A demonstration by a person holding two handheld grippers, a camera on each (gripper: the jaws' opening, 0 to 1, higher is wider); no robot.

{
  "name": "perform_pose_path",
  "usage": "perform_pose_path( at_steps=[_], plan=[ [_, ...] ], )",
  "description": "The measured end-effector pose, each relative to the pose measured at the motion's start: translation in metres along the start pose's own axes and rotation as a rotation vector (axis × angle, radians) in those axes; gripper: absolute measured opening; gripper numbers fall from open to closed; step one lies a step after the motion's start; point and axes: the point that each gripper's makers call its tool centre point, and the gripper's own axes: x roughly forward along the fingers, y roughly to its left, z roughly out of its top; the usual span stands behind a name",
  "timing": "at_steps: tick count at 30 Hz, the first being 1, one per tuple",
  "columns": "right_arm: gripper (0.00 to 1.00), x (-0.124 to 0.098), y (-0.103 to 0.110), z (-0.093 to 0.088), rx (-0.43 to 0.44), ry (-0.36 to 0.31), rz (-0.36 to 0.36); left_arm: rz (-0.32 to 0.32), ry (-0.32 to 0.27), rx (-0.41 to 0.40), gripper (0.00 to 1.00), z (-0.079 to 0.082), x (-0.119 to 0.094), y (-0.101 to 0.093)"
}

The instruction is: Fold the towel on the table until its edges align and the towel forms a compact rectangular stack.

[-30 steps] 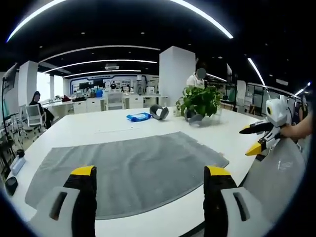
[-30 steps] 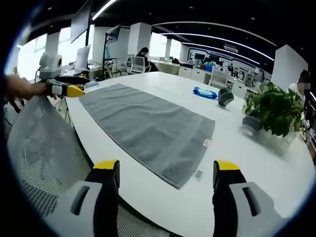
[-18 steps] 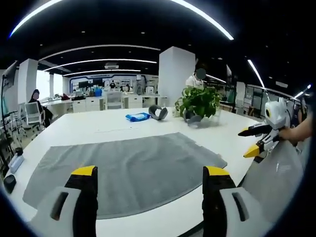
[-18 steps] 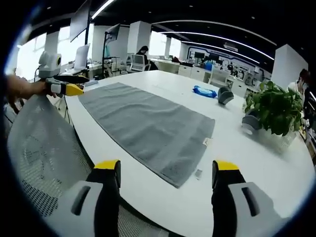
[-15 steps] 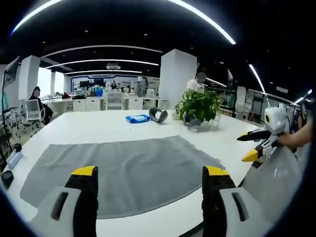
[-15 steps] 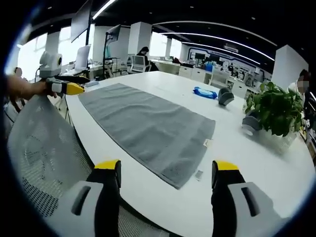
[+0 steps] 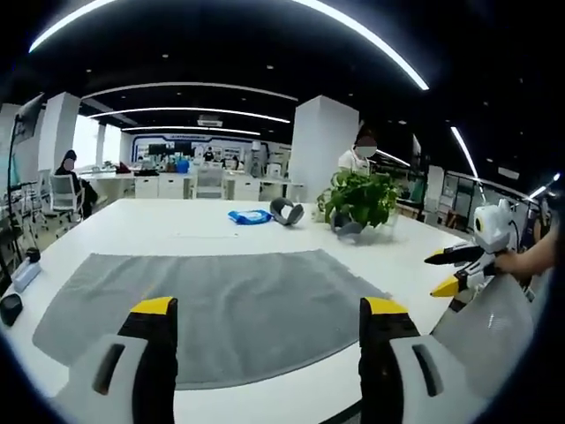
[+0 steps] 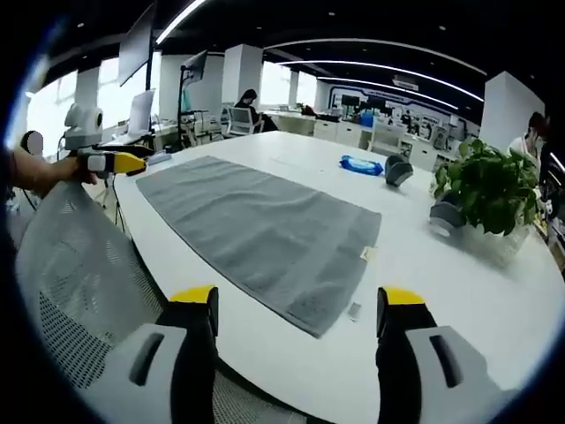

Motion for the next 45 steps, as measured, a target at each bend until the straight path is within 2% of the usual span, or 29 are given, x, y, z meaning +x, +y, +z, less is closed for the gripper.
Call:
perform_pose_path(
  at_steps=[3,5,11,15,17,18,19,21,22,23,25,26,28,31,32,34,36,37,38,40,42,43,45],
  plan=[
    [0.68,-0.001,-0.001,-0.001,0.032,0.002,-0.002,-0.016,-0.03,-0.069,0.84,0.005,-0.001,0.0],
    [0.68,-0.003,-0.005,0.003,0.052,-0.019,-0.016,-0.025,-0.018,-0.089,0.82,0.003,-0.002,0.0],
    [0.7,-0.004,-0.011,0.002,0.093,-0.031,-0.041,-0.047,-0.007,-0.063,0.82,0.001,0.0,-0.005],
    [0.7,-0.004,-0.01,0.006,0.106,-0.053,-0.035,-0.037,-0.01,-0.062,0.84,0.002,0.0,-0.003],
    [0.71,-0.004,-0.007,0.013,0.141,-0.095,-0.007,-0.009,-0.105,-0.026,0.93,0.018,-0.002,0.004],
    [0.73,-0.004,-0.006,0.016,0.163,-0.116,0.003,0.006,-0.154,-0.057,0.99,0.026,-0.004,0.008],
    [0.75,-0.004,-0.007,0.017,0.172,-0.123,0.003,0.005,-0.154,-0.063,0.97,0.026,-0.006,0.008],
    [0.76,-0.005,-0.01,0.017,0.225,-0.145,0.013,-0.033,-0.203,-0.153,0.99,0.029,-0.008,0.008],
    [0.76,-0.006,-0.011,0.02,0.252,-0.17,0.018,-0.025,-0.206,-0.174,0.99,0.029,-0.009,0.01],
    [0.76,-0.007,-0.014,0.024,0.292,-0.207,0.025,-0.032,-0.205,-0.161,0.99,0.029,-0.01,0.01],
    [0.81,-0.007,-0.015,0.021,0.341,-0.205,0.026,-0.05,-0.213,-0.173,0.99,0.032,-0.01,0.005],
    [0.83,-0.007,-0.019,0.02,0.341,-0.209,0.027,-0.062,-0.198,-0.196,0.99,0.031,-0.007,0.005],
    [0.86,-0.004,-0.019,0.017,0.37,-0.205,0.054,-0.09,-0.12,-0.252,0.99,0.02,-0.003,0.003],
    [0.85,0.001,-0.016,0.012,0.429,-0.184,0.134,-0.16,-0.039,-0.337,0.99,0.016,0.006,-0.003],
    [0.83,0.002,-0.018,0.01,0.423,-0.169,0.147,-0.165,-0.034,-0.325,0.99,0.018,0.009,-0.003],
    [0.76,0.007,-0.026,-0.003,0.36,-0.096,0.159,-0.165,-0.034,-0.292,0.98,0.026,0.014,-0.005],
    [0.61,0.008,-0.034,-0.017,0.309,-0.017,0.166,-0.19,-0.025,-0.28,0.85,0.035,0.019,-0.01],
    [0.55,0.01,-0.036,-0.02,0.294,0.001,0.186,-0.19,-0.022,-0.269,0.78,0.037,0.022,-0.011],
    [0.53,0.011,-0.038,-0.021,0.292,-0.002,0.2,-0.196,-0.015,-0.247,0.69,0.039,0.025,-0.012],
    [0.51,0.016,-0.043,-0.027,0.3,0.014,0.209,-0.222,0.007,-0.243,0.59,0.042,0.031,-0.024],
    [0.47,0.02,-0.045,-0.034,0.287,0.049,0.215,-0.279,0.051,-0.258,0.53,0.039,0.04,-0.036],
    [0.44,0.021,-0.045,-0.034,0.275,0.052,0.214,-0.331,0.077,-0.24,0.5,0.036,0.046,-0.046],
    [0.36,0.025,-0.047,-0.039,0.287,0.081,0.209,-0.376,0.169,-0.208,0.41,0.024,0.054,-0.057]
  ],
)
